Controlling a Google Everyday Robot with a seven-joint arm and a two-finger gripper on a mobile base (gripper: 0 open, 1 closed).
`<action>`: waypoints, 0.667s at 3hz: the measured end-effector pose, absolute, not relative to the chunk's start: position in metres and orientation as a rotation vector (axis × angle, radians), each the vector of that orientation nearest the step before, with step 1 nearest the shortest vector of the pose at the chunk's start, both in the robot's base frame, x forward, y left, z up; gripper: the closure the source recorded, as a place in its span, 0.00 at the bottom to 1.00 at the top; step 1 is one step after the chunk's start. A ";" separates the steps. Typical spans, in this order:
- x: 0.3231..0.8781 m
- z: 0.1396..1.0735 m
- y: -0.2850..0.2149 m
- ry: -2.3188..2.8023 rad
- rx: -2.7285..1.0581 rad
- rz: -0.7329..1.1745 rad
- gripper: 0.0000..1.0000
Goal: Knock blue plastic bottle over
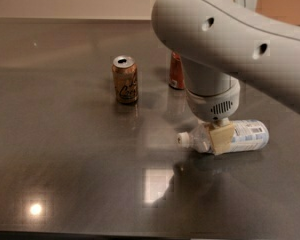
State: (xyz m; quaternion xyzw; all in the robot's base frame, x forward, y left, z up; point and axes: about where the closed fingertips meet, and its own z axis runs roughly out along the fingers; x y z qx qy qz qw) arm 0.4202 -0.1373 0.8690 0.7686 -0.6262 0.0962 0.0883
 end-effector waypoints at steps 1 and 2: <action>0.417 0.863 -0.136 -1.889 2.283 0.264 0.00; 0.422 0.863 -0.132 -1.899 2.306 0.279 0.00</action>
Offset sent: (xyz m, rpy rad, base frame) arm -0.0027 0.0012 -0.0046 0.0146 0.0022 -0.0115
